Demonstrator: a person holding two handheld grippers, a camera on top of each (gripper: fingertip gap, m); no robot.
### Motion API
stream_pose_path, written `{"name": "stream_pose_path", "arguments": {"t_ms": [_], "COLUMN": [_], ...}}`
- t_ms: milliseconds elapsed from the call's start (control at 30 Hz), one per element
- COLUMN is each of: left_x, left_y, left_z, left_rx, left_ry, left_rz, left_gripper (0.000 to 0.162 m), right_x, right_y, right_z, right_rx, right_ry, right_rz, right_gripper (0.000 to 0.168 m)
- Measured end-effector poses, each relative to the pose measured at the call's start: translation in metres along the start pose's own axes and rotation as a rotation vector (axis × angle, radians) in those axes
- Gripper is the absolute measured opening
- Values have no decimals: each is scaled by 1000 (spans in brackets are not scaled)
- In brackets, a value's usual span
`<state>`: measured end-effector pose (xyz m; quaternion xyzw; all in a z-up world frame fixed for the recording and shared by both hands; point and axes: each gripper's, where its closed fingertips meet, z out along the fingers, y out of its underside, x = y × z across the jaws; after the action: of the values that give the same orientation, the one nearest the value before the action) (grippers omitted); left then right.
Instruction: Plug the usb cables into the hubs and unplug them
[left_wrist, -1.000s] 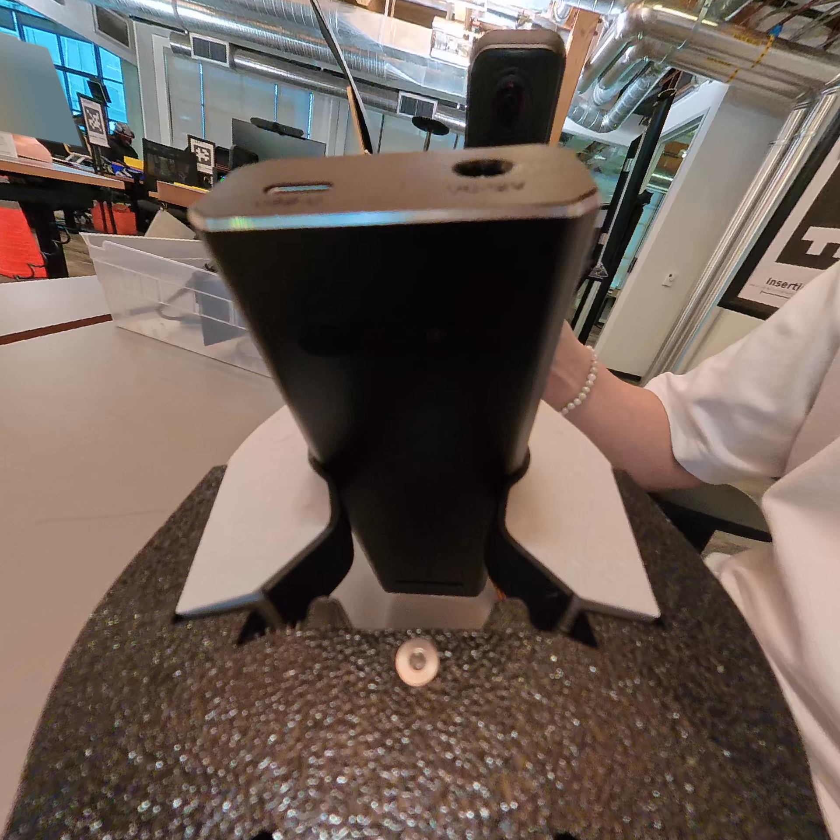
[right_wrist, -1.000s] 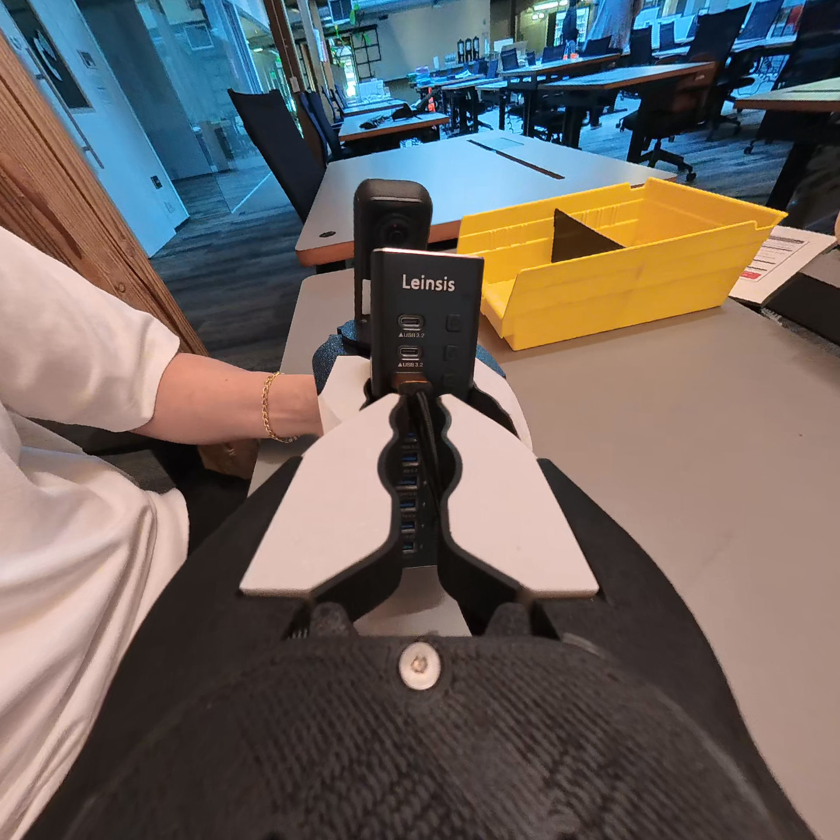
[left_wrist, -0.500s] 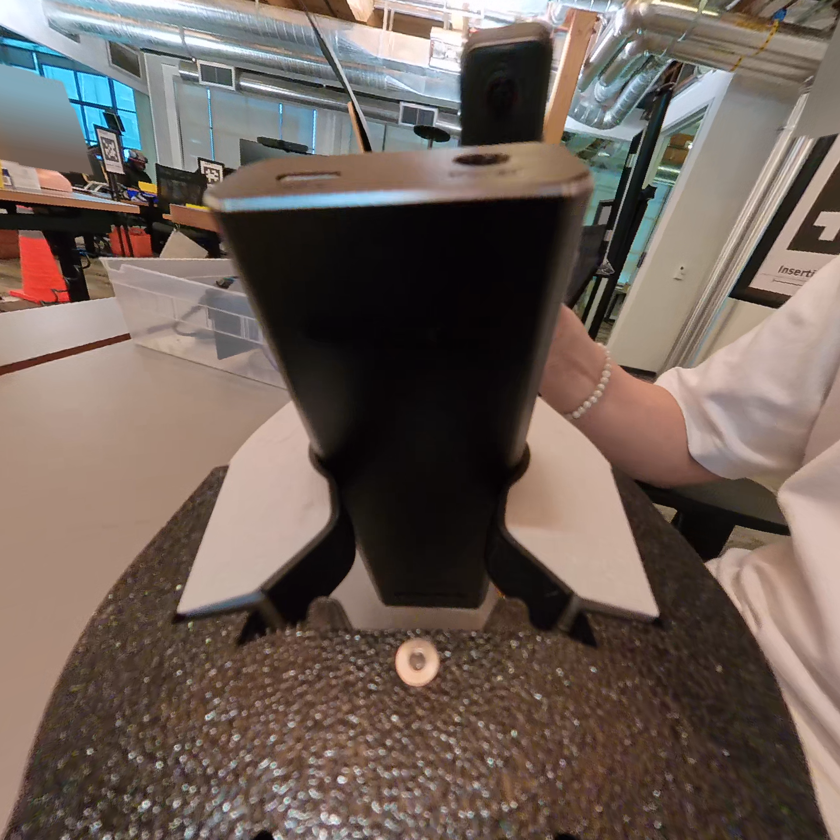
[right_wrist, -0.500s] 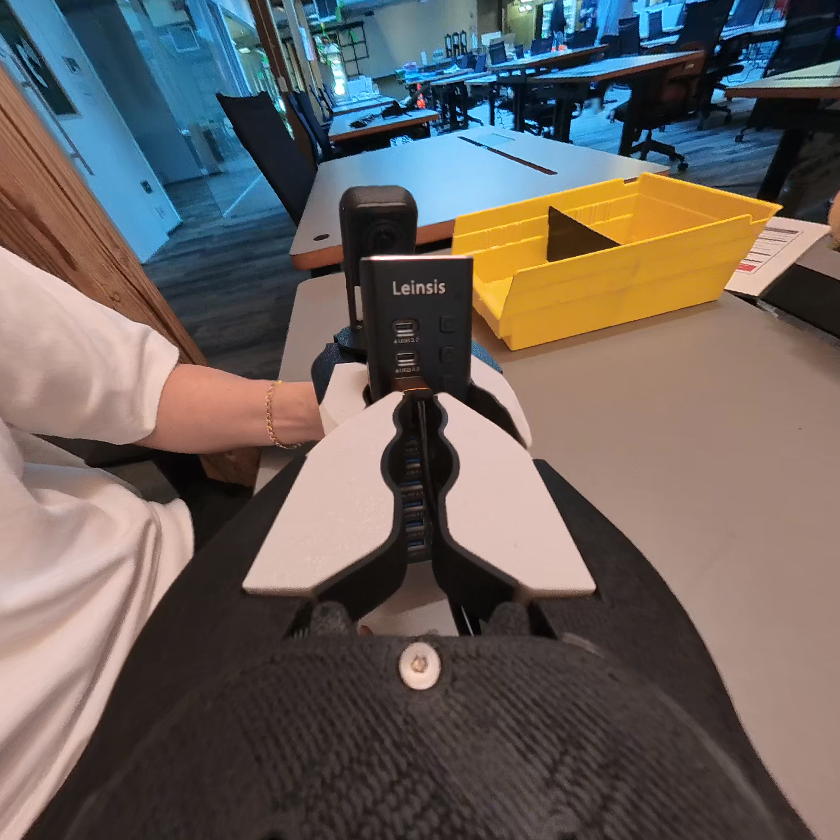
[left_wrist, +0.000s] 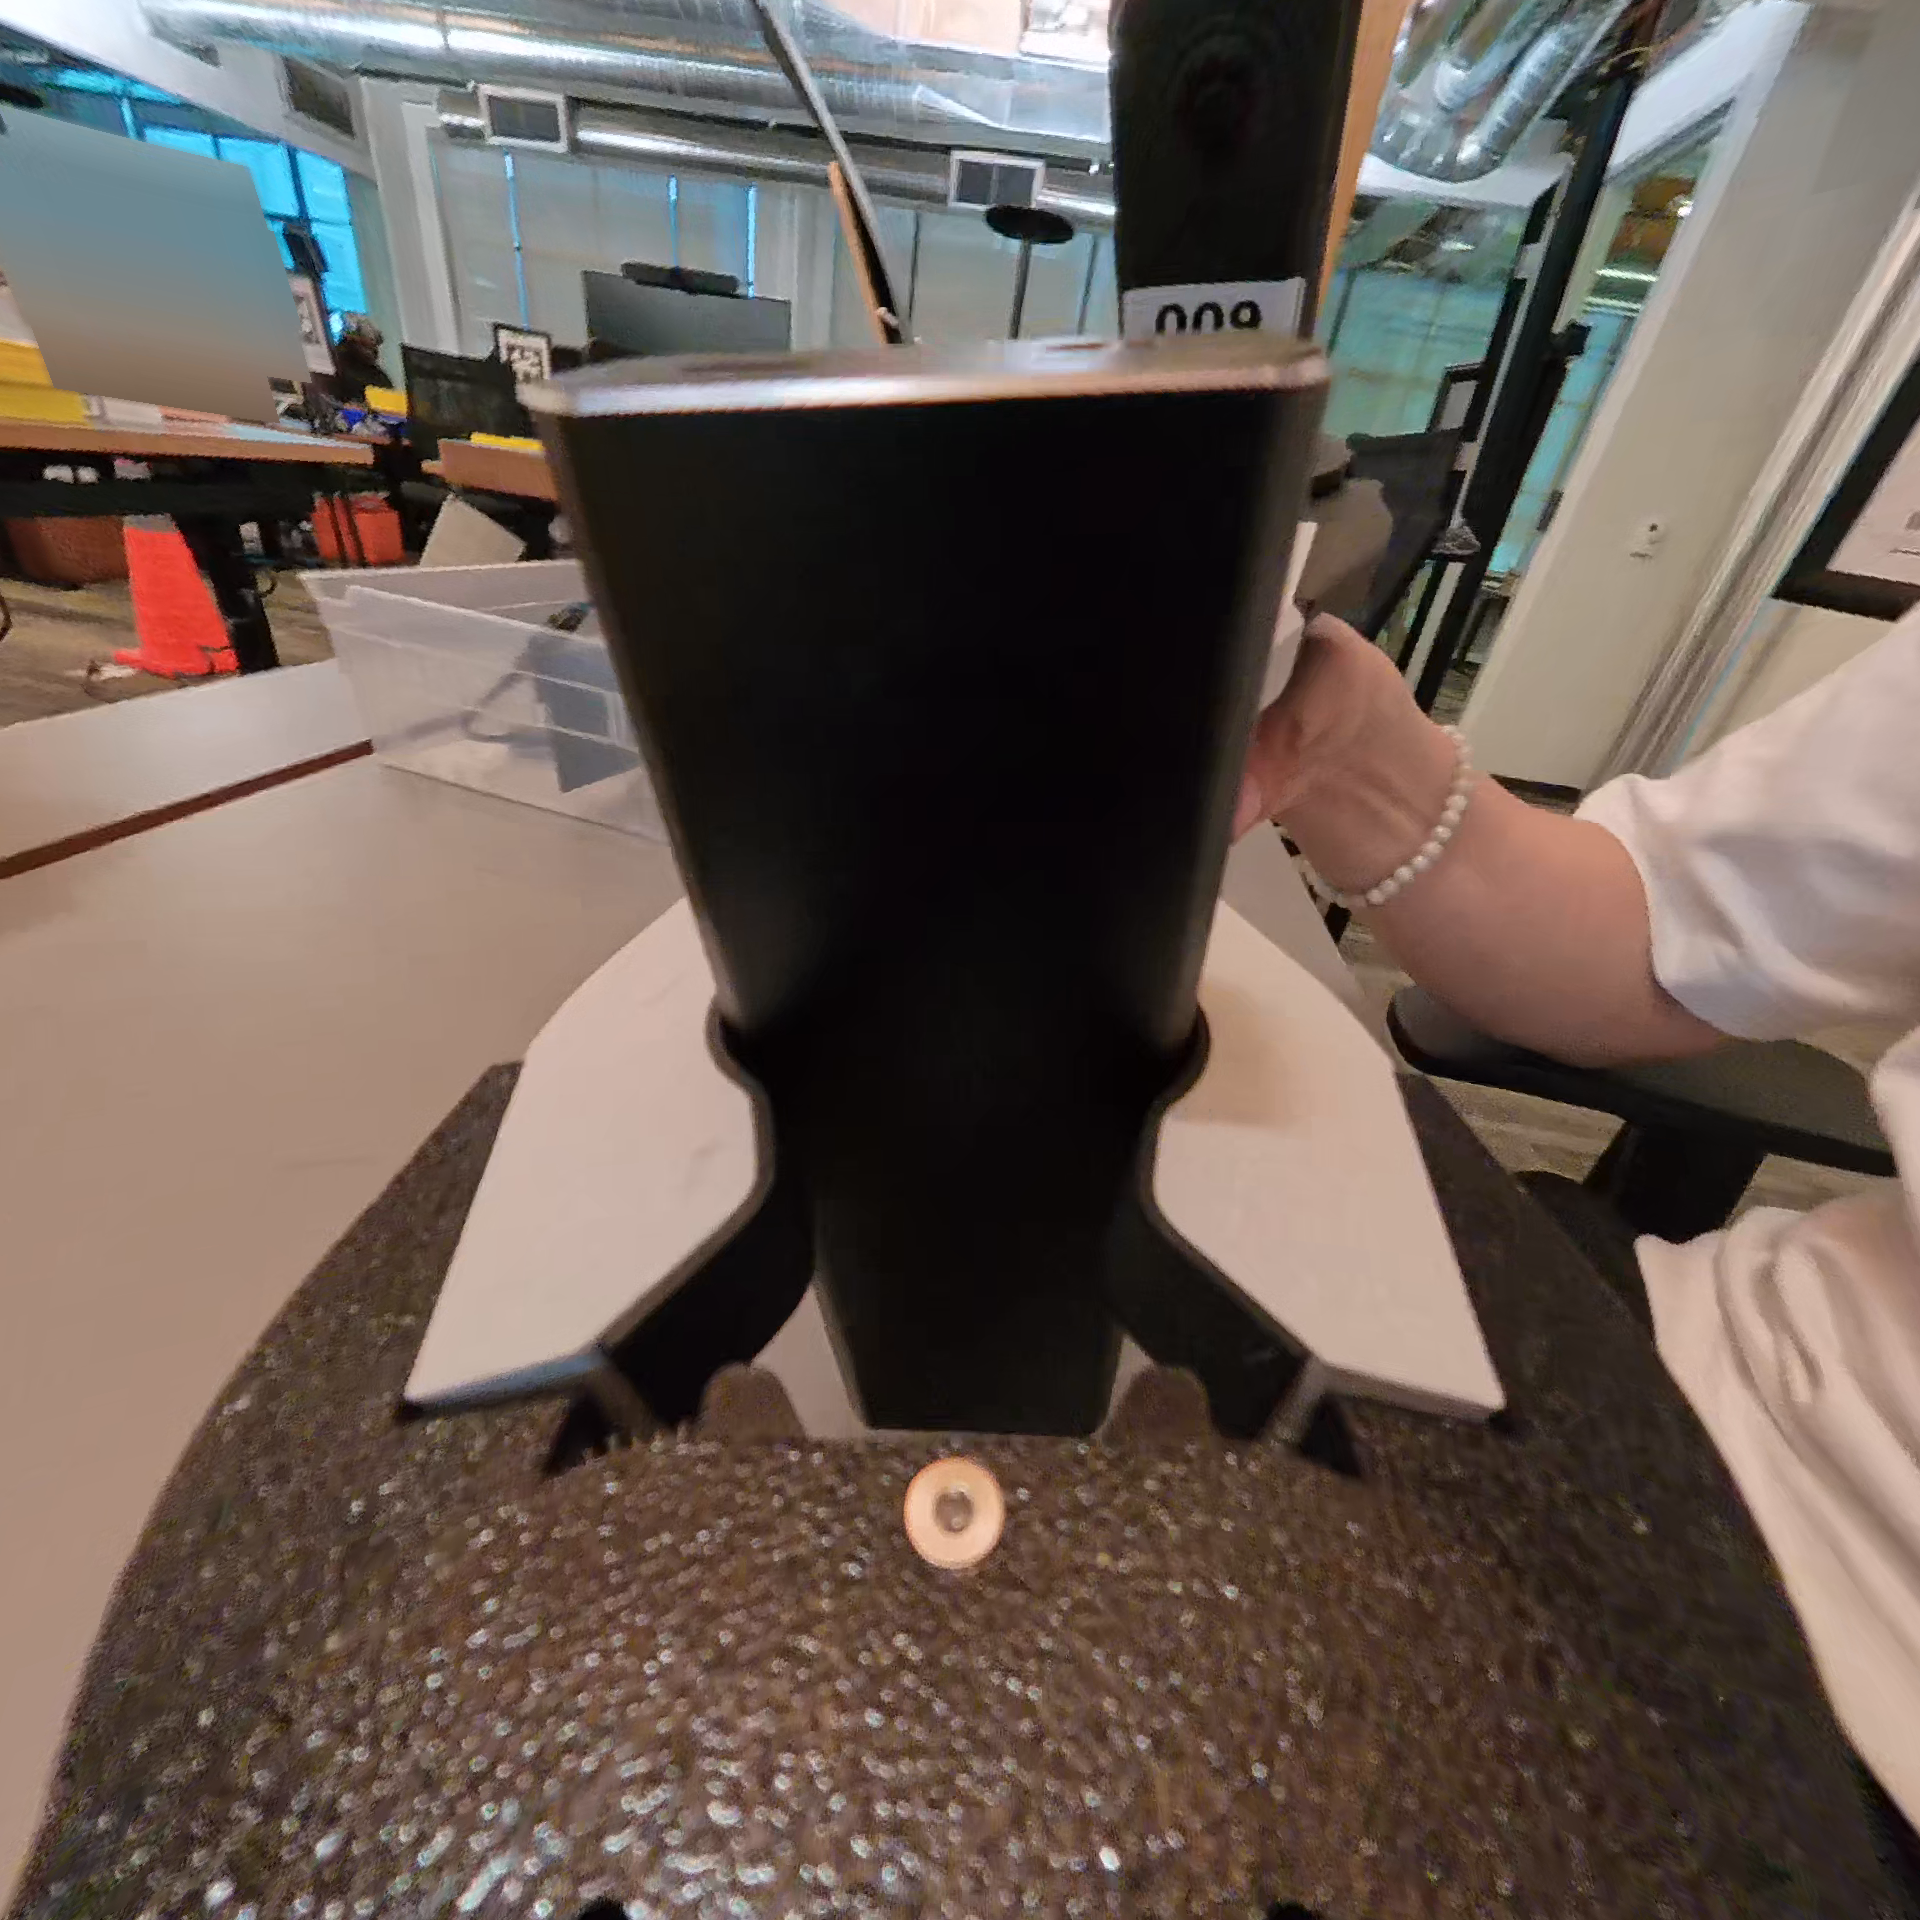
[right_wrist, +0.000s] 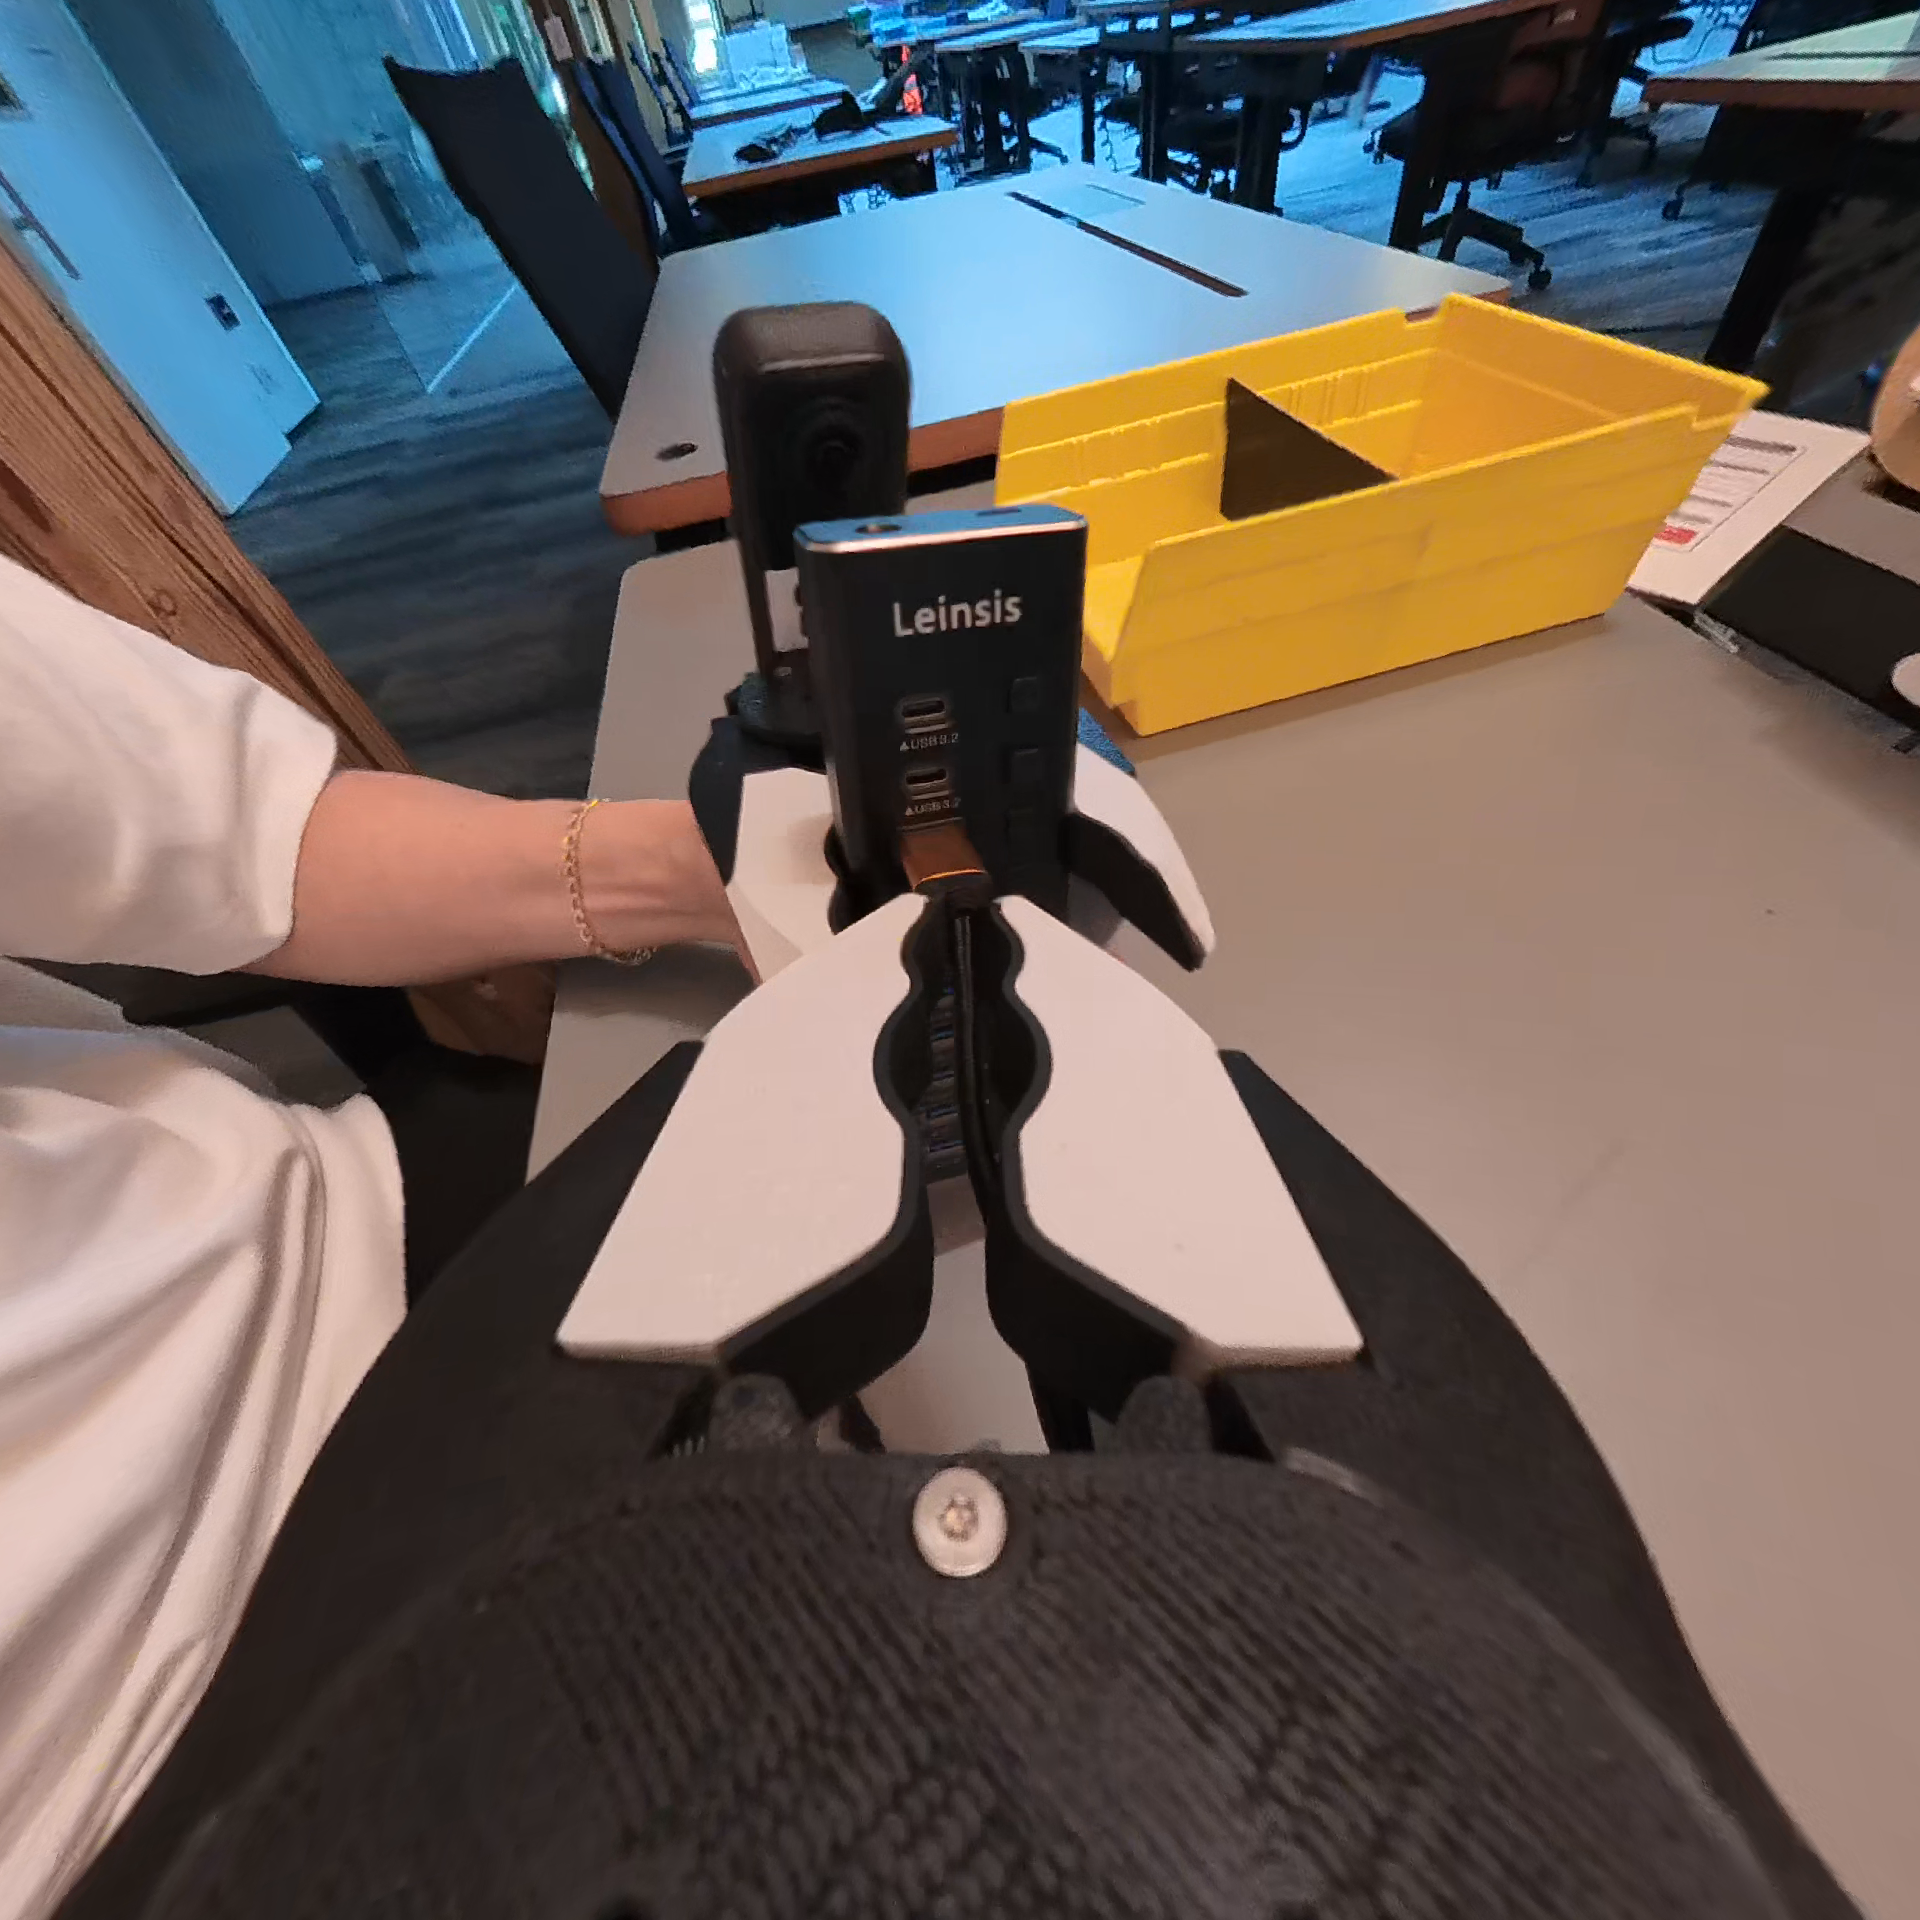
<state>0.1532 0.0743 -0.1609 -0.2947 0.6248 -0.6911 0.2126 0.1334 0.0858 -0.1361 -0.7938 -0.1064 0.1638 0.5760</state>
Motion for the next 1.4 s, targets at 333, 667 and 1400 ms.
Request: {"name": "stream_pose_path", "arguments": {"t_ms": [333,667,1400], "left_x": [0,6,-15], "left_y": [-10,-9,-58], "left_z": [-7,-5,-54], "left_rx": [27,26,211], "left_ry": [1,32,-21], "left_rz": [32,55,28], "left_gripper": [72,72,72], "right_x": [-3,-9,-1], "right_y": [-7,-7,-6], "right_z": [1,-1,-8], "right_rx": [35,-26,-80], "right_ry": [3,26,80], "right_rz": [30,-45,-138], "right_gripper": [7,7,4]}}
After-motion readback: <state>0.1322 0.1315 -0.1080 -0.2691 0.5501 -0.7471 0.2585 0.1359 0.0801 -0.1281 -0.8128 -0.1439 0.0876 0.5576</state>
